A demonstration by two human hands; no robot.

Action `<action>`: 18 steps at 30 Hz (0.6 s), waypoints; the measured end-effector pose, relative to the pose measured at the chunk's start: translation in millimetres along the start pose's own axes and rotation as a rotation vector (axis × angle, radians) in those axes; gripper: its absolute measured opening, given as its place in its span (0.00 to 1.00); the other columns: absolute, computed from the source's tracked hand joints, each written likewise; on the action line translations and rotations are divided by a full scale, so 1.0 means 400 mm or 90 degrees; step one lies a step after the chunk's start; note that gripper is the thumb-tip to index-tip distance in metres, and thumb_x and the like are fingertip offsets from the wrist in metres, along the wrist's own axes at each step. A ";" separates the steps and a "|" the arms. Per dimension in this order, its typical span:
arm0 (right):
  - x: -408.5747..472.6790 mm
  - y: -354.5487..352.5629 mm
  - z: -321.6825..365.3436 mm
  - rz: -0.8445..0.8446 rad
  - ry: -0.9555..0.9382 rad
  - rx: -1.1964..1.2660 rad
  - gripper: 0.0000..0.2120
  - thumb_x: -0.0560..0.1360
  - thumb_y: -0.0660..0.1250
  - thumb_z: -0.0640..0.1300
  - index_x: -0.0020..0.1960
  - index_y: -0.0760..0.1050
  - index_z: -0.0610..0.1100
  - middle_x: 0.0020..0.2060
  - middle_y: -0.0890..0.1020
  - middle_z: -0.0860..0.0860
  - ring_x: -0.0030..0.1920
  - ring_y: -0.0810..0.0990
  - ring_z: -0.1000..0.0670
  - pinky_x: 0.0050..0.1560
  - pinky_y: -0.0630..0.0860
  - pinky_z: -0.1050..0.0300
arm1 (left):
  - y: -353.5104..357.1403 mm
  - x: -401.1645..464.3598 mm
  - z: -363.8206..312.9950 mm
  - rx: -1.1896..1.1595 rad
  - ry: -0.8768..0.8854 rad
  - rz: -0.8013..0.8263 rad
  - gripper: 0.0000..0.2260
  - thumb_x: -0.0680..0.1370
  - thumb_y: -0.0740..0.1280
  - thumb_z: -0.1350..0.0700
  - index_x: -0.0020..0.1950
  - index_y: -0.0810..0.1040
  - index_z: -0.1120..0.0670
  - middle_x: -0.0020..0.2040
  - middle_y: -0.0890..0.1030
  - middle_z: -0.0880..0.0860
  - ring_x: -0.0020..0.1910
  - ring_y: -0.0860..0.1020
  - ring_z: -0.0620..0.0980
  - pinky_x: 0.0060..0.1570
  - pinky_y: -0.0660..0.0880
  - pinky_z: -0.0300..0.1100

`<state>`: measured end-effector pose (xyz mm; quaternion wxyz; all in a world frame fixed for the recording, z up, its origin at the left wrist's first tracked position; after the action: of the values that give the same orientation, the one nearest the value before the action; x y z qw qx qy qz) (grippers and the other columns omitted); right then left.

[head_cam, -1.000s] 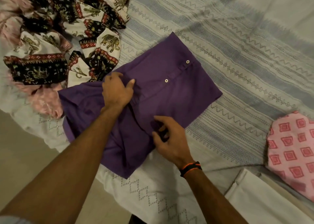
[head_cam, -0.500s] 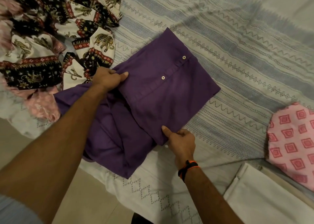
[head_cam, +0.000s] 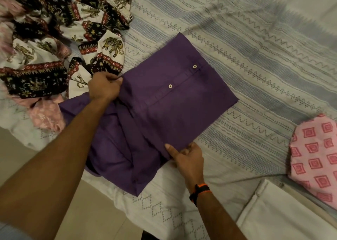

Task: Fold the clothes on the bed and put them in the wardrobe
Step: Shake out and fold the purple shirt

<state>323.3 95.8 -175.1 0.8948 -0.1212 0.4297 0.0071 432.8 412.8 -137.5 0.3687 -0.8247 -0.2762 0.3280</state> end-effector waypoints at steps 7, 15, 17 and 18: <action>-0.024 -0.089 0.131 -0.322 -0.286 -0.315 0.28 0.69 0.71 0.61 0.60 0.70 0.46 0.50 0.76 0.53 0.51 0.77 0.51 0.49 0.75 0.53 | 0.081 -0.168 -0.151 0.053 0.407 -0.064 0.20 0.78 0.66 0.50 0.66 0.74 0.59 0.64 0.75 0.58 0.64 0.72 0.58 0.66 0.66 0.51; 0.122 -0.001 0.322 -0.216 -0.661 -0.578 0.32 0.78 0.61 0.57 0.76 0.62 0.40 0.78 0.59 0.42 0.78 0.57 0.42 0.76 0.56 0.44 | 0.268 -0.223 -0.106 0.277 0.325 0.006 0.43 0.77 0.49 0.29 0.80 0.47 0.57 0.80 0.45 0.60 0.79 0.43 0.62 0.74 0.43 0.63; 0.190 0.011 0.345 -0.181 -0.684 -0.673 0.34 0.79 0.57 0.60 0.79 0.57 0.42 0.79 0.55 0.43 0.79 0.53 0.43 0.78 0.50 0.44 | 0.286 -0.208 -0.070 0.294 0.297 0.019 0.44 0.76 0.47 0.28 0.80 0.45 0.57 0.80 0.44 0.60 0.78 0.42 0.62 0.74 0.44 0.66; 0.227 0.008 0.346 -0.170 -0.679 -0.720 0.36 0.79 0.55 0.62 0.80 0.54 0.44 0.80 0.53 0.44 0.79 0.52 0.44 0.78 0.48 0.43 | 0.295 -0.203 -0.056 0.310 0.297 0.025 0.44 0.76 0.47 0.27 0.80 0.45 0.57 0.80 0.44 0.60 0.79 0.41 0.62 0.73 0.44 0.67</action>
<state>486.4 121.7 -162.4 0.7761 -0.5887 -0.1442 0.1743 423.6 278.7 -191.8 0.6021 -0.7702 -0.0822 0.1939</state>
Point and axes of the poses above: each hand's wrist, its own x-axis towards the middle knuckle, its own y-axis out of the palm, z = x × y, the point moved 7 cm from there along x, towards the middle knuckle
